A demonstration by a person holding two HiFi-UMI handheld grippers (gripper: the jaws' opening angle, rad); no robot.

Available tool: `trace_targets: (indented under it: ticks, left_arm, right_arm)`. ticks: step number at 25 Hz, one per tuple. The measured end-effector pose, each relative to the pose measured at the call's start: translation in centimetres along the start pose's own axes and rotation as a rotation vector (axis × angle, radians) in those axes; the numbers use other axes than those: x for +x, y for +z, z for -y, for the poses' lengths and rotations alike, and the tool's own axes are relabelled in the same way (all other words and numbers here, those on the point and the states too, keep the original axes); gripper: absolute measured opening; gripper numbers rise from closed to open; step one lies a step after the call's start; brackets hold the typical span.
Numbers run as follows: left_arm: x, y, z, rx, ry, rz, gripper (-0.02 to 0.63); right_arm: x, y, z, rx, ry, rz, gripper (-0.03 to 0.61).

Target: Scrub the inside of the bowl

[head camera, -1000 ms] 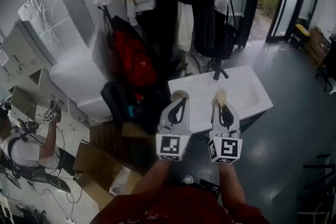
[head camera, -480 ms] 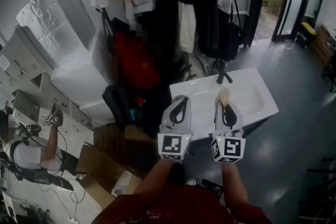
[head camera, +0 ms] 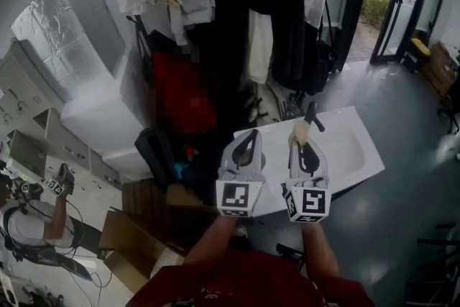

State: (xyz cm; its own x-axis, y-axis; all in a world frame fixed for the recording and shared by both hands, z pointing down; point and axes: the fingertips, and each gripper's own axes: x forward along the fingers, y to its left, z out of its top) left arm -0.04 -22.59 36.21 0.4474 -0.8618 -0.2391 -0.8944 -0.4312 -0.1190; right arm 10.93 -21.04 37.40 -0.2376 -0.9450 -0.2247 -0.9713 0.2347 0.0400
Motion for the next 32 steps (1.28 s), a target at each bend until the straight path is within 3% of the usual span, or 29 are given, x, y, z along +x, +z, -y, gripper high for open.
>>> trace_targets:
  ticks: [14,22,32]
  left_arm:
    - [6.8,-2.8,-9.0,-0.025,-0.023,-0.011,0.006]
    - [9.2,-4.5,-8.9,-0.034,-0.03,-0.04,0.006]
    - [11.2,-6.8,-9.0,-0.021,0.02,-0.082,0.006]
  right_arm:
    - [11.1,-1.7,-2.5,-0.027,-0.022,-0.011,0.049]
    - [13.1,-3.0,-0.7,-0.014,-0.032,-0.033,0.049]
    - [14.9,-4.2,0.8,-0.01,0.021,-0.045,0.049]
